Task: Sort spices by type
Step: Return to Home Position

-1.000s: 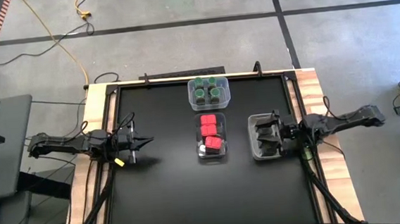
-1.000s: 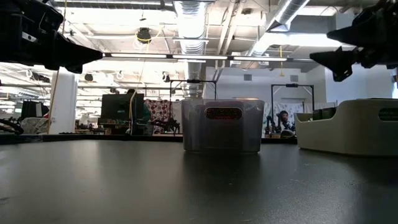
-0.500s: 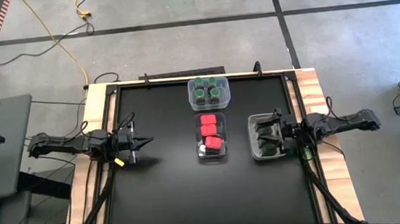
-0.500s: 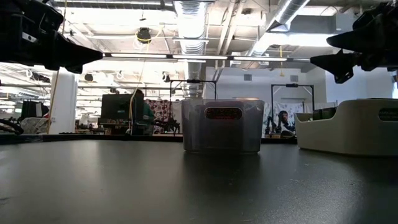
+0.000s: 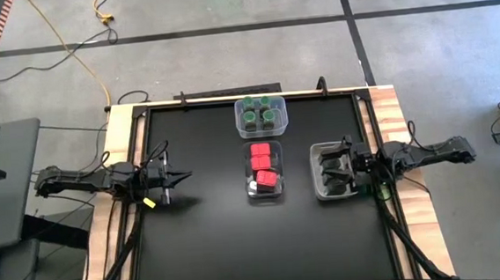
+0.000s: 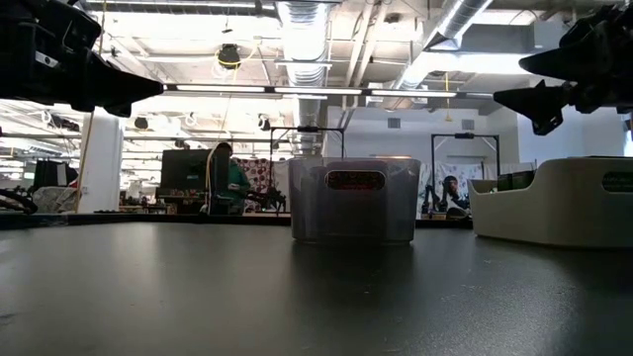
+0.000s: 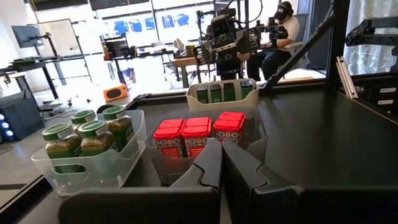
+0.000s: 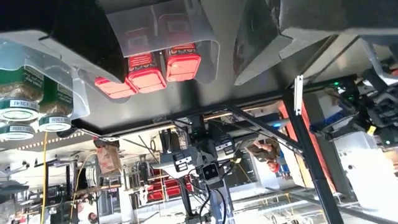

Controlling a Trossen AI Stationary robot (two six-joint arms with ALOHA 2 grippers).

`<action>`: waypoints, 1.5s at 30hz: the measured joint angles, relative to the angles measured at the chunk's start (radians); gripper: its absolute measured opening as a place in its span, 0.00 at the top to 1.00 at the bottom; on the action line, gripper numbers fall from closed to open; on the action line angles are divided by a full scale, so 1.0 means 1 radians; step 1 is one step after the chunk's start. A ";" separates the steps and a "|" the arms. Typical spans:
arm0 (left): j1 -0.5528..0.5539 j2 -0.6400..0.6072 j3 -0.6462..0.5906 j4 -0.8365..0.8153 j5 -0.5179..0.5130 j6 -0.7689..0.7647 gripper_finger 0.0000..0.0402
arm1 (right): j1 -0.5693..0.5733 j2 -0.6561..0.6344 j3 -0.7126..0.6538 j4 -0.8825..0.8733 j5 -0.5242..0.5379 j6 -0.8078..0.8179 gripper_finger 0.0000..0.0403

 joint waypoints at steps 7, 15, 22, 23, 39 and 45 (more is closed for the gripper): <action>0.000 0.000 0.000 0.000 0.000 0.000 1.00 | -0.001 0.000 0.000 -0.007 0.000 -0.151 0.20; 0.000 0.000 0.000 0.000 0.000 0.000 1.00 | -0.007 0.000 0.000 -0.007 0.002 -0.420 0.20; 0.000 0.000 0.000 0.000 0.000 0.000 1.00 | -0.007 0.000 0.000 -0.007 0.002 -0.388 0.20; 0.000 0.000 0.000 0.000 0.000 0.000 1.00 | -0.007 0.000 0.000 -0.007 0.002 -0.377 0.20; 0.000 0.000 0.000 0.000 0.000 0.000 1.00 | 0.036 0.000 0.000 -0.011 -0.001 -0.363 0.65; 0.000 0.000 0.000 0.000 0.000 0.000 1.00 | 0.037 0.000 0.000 -0.011 -0.001 -0.355 0.96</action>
